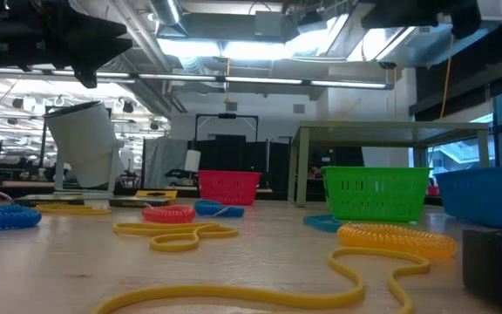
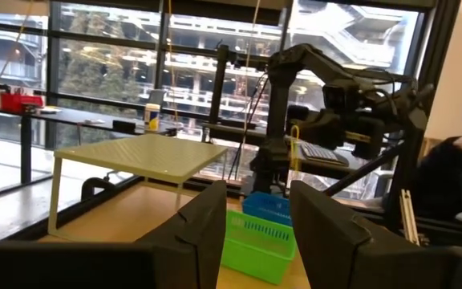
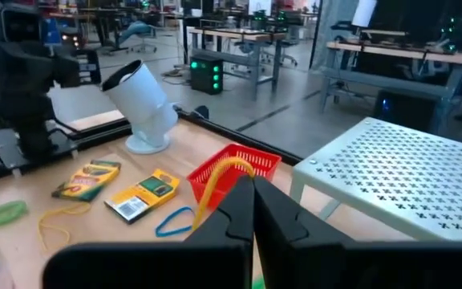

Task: Pick & Place Office Desk Supplies
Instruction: Put the yellow rubber band into the green bin

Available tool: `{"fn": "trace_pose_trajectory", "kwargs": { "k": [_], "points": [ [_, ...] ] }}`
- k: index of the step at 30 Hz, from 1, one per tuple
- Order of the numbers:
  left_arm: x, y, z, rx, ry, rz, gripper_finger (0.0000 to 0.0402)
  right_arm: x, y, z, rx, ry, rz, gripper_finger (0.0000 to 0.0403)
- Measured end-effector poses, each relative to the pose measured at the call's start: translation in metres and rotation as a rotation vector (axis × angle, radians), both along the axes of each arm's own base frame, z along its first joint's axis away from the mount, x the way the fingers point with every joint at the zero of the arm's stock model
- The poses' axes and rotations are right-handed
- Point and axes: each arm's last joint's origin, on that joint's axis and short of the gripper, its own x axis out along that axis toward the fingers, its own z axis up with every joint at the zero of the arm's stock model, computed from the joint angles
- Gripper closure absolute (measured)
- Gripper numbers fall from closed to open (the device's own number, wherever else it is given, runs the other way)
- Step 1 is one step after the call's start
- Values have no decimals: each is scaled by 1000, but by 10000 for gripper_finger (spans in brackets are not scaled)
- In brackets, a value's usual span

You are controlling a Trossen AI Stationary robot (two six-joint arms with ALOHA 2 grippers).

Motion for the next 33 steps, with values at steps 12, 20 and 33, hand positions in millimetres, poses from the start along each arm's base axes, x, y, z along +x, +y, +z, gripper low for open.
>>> {"fn": "trace_pose_trajectory", "kwargs": {
  "k": [12, 20, 33],
  "points": [
    [0, 0, 0, -2, 1, 8, 269, -14, -16, 34, 77, -90, -8, 400],
    [0, 0, 0, -2, 1, 9, 270, -2, -17, 19, 131, 46, 40, 400],
    [0, 0, 0, -2, 2, 9, 270, 19, -19, -18, 170, 210, 13, 400]
  ]
}}
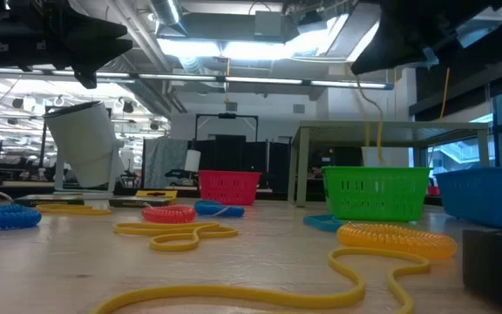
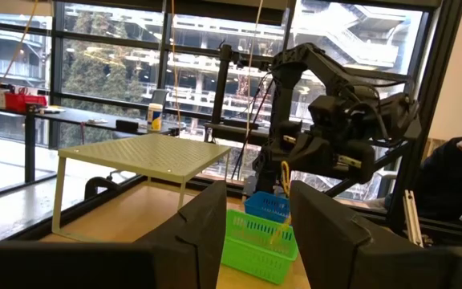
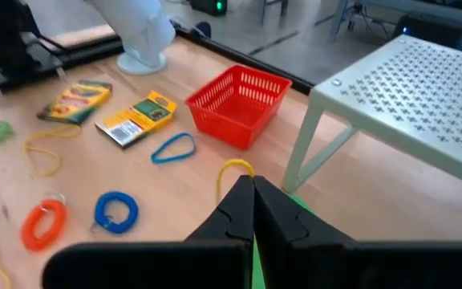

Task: Pick & Place Office Desk Supplies
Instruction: Put the yellow rubber band into the green bin

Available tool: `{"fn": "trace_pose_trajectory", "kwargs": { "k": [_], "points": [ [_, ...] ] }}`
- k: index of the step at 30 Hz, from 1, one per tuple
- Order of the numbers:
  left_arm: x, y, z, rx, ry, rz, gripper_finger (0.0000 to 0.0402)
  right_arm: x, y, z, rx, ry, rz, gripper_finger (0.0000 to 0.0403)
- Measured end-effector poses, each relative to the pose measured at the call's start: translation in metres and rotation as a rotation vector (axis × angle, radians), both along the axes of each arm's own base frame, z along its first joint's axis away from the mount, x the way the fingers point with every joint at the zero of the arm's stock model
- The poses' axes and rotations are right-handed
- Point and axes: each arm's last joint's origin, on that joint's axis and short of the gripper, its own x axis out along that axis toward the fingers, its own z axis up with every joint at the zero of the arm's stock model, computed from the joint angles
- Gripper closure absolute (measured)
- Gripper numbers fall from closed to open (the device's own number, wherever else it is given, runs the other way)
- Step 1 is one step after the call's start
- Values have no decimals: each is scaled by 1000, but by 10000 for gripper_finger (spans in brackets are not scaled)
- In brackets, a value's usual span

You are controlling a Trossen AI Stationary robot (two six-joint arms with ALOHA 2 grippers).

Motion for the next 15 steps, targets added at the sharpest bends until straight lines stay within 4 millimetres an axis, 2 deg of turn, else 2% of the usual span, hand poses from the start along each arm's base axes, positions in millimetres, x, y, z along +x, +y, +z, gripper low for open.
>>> {"fn": "trace_pose_trajectory", "kwargs": {
  "k": [15],
  "points": [
    [0, 0, 0, 0, 0, 0, 270, 3, -12, -12, 52, 113, -38, 400]
  ]
}}
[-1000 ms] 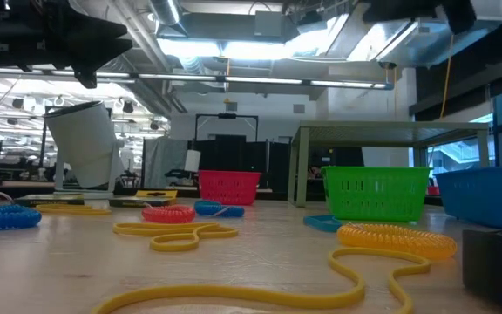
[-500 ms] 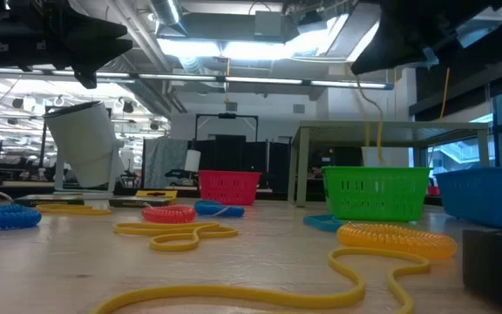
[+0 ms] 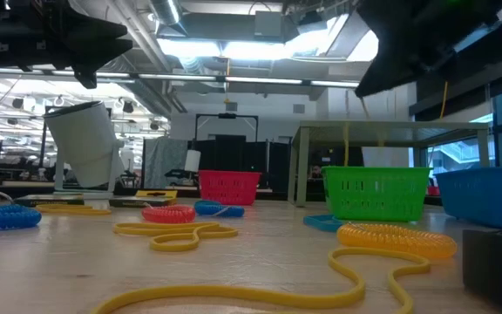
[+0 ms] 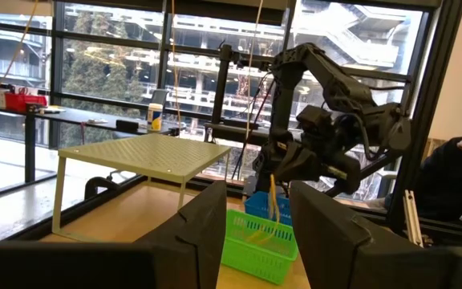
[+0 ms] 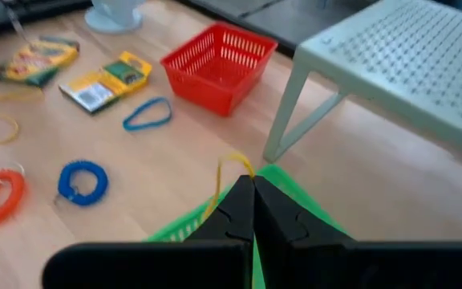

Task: Pick & Place Office Desk Supplies
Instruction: Put the yellow rubber band into the green bin, then put the black rubber band into the green bin

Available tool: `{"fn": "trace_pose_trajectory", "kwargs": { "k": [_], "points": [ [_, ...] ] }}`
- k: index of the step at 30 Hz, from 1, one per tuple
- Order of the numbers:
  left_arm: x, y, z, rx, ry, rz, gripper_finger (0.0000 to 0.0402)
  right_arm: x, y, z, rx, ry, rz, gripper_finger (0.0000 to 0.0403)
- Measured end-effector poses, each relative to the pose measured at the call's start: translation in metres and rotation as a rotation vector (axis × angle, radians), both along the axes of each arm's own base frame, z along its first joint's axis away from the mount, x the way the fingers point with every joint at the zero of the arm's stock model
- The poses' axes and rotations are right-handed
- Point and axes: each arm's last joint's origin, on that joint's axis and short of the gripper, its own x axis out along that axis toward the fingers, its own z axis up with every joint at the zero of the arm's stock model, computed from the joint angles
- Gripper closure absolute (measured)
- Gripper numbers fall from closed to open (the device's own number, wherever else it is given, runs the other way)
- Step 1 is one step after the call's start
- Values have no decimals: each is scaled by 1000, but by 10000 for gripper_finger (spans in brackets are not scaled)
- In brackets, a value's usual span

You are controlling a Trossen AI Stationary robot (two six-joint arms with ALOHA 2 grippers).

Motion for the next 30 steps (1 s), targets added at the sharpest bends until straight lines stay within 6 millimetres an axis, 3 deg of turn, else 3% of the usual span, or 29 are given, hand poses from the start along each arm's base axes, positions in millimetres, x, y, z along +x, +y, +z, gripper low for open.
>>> {"fn": "trace_pose_trajectory", "kwargs": {
  "k": [8, 14, 30],
  "points": [
    [0, 0, 0, 0, 0, 0, 270, 11, -3, -26, 4, 118, -19, 400],
    [0, 0, 0, 0, 0, 0, 270, 16, -9, -35, 81, 177, -37, 393],
    [0, 0, 0, 0, 0, 0, 270, 16, -10, -37, 155, 205, -37, 267]
  ]
}}
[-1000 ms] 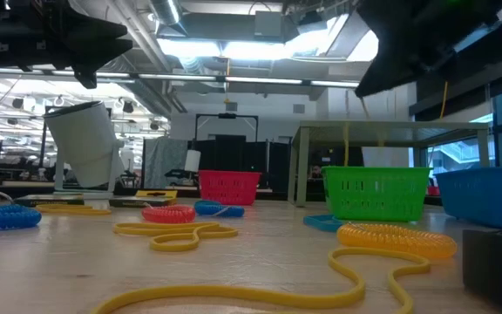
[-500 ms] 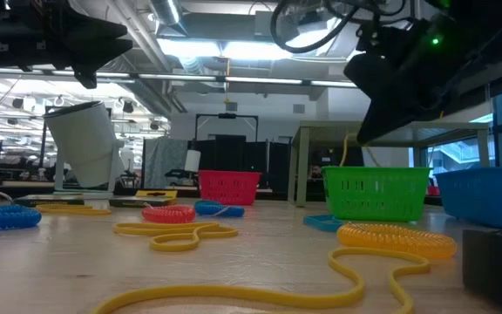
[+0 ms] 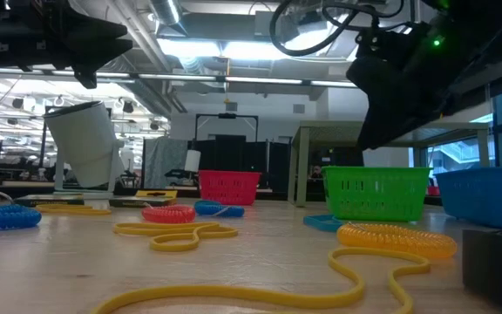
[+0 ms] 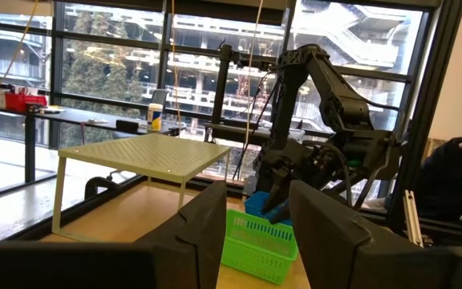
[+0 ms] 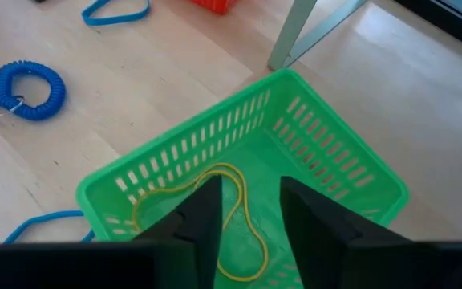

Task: Pick & Place Office Desk Supplies
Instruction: Put the black rubber band into the green bin

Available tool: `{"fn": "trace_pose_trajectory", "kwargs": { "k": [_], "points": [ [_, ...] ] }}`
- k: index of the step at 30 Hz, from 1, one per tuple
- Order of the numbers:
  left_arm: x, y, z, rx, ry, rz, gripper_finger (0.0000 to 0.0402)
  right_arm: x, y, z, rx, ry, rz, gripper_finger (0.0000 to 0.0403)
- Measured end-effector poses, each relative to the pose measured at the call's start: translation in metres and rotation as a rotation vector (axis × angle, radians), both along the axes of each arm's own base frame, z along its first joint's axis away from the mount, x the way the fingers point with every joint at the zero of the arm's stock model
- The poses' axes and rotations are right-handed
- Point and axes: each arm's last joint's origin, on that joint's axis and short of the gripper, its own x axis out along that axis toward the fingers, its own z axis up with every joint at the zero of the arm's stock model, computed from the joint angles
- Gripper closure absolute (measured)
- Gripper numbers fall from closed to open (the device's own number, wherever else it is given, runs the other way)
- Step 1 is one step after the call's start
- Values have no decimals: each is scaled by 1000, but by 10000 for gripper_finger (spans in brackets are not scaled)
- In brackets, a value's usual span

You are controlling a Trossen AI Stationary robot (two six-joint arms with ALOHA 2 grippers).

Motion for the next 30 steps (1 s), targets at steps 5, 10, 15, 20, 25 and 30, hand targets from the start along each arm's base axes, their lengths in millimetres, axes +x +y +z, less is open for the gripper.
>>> {"fn": "trace_pose_trajectory", "kwargs": {
  "k": [5, 10, 15, 20, 25, 30],
  "points": [
    [0, 0, 0, 0, 0, 0, 269, 0, 1, 0, 38, 23, 12, 231],
    [0, 0, 0, 0, 0, 0, 269, -2, 6, 8, 243, 116, 69, 225],
    [0, 0, 0, 0, 1, 0, 269, -8, 19, 20, 437, 214, 137, 242],
    [0, 0, 0, 1, 4, 0, 269, -24, 40, 22, 593, 303, 157, 266],
    [0, 0, -1, 2, 10, 0, 269, -34, 62, 21, 686, 301, 126, 281],
    [1, 0, -2, 4, 25, 0, 269, -38, 74, 16, 700, 242, 35, 285]
  ]
}}
